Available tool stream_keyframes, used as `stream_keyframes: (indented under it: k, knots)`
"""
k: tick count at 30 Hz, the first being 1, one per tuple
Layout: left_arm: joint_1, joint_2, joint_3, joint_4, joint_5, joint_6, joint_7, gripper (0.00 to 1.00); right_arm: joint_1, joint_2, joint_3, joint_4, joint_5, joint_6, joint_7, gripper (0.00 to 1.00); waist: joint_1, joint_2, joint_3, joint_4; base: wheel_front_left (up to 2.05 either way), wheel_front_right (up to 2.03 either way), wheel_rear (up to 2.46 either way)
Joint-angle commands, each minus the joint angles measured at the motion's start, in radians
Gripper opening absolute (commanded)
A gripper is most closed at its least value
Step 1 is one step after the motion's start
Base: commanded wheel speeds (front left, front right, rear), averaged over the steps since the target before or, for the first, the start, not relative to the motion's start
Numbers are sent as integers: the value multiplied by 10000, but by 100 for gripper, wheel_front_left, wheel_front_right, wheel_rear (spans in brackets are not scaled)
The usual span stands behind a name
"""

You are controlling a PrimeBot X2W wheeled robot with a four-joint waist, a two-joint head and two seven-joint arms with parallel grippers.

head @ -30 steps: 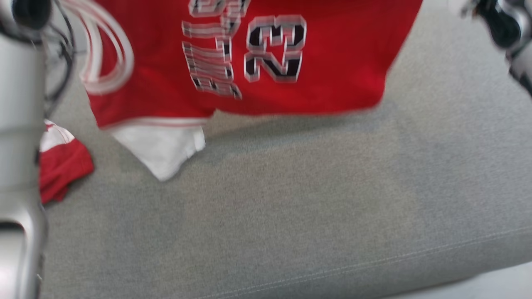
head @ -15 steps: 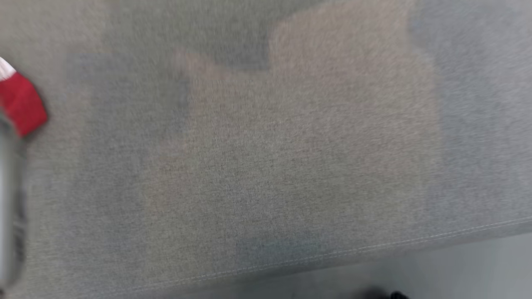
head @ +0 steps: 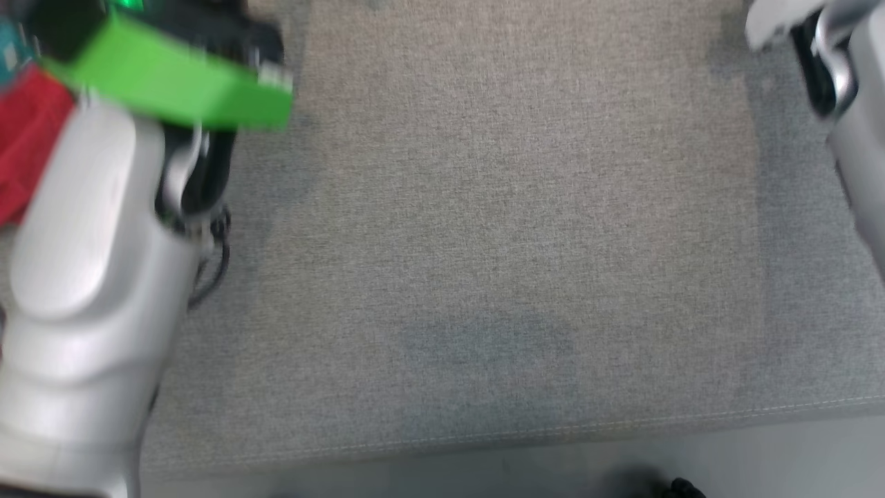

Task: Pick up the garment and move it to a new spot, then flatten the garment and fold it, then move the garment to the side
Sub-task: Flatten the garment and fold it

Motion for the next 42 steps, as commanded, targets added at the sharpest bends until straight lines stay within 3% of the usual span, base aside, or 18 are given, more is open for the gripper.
stream_keyframes:
  k: [1,6,17,28,34,42]
  knots:
    - [1026,234,173,-369,-262,-15,-20,0,756,-49,79,-324,268,-14,-10,0,-2,0,-819,-49,0,0,0]
    - [3833,497,580,-1445,-188,0,-22,0,2662,-490,30,-1279,808,-14,-10,0,-2,0,-1635,-75,0,0,0]
    - [8477,-180,1722,-2873,-107,448,-23,0,6603,-834,-1423,-2821,678,-15,-11,0,-2,0,-3431,-18,0,0,0]
    - [11225,-299,1680,-3896,-520,1219,291,0,9463,-997,-2279,-3534,683,-18,-11,0,-2,0,-4697,122,0,0,0]
    - [12114,-43,1619,-4532,-239,1772,602,0,10849,-1028,-2617,-4367,717,-18,108,0,-2,0,-4778,270,0,0,0]
    - [11930,279,1406,-5225,55,1778,993,0,11980,-937,-3271,-6109,673,-18,971,0,-2,0,-4746,328,0,0,0]
